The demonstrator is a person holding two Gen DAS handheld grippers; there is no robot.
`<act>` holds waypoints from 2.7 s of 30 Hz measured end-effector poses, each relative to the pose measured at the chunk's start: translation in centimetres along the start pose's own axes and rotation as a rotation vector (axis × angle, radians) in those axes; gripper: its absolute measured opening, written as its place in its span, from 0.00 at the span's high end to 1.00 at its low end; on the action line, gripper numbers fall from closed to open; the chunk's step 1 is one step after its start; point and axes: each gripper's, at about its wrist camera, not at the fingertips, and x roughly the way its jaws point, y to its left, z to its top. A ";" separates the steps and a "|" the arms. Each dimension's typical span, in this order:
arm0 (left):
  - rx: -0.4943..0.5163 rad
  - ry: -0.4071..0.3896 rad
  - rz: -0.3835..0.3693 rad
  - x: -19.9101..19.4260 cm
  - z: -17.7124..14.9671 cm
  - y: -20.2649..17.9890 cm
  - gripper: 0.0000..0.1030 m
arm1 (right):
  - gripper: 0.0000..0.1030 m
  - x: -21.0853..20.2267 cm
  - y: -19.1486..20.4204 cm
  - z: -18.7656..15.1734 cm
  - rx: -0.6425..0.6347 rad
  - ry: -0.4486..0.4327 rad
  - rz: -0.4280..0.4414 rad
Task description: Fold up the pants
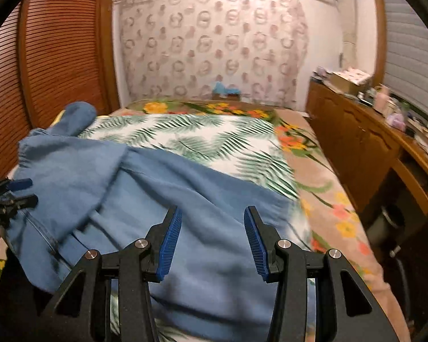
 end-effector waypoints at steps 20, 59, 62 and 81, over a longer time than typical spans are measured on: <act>0.023 -0.025 0.013 1.1 -1.0 -0.5 0.22 | 0.54 -1.1 -3.2 -4.0 0.156 0.105 -0.058; -0.047 -0.181 0.042 -10.5 0.2 2.9 0.22 | 0.93 -7.1 13.4 15.9 -0.290 -0.170 0.529; -0.066 -0.181 0.050 -10.6 -0.1 3.9 0.22 | 0.93 -4.9 13.5 16.4 -0.305 -0.088 0.571; -0.081 -0.110 0.039 -7.7 -1.7 4.8 0.22 | 0.63 0.9 13.1 14.0 -0.294 0.054 0.395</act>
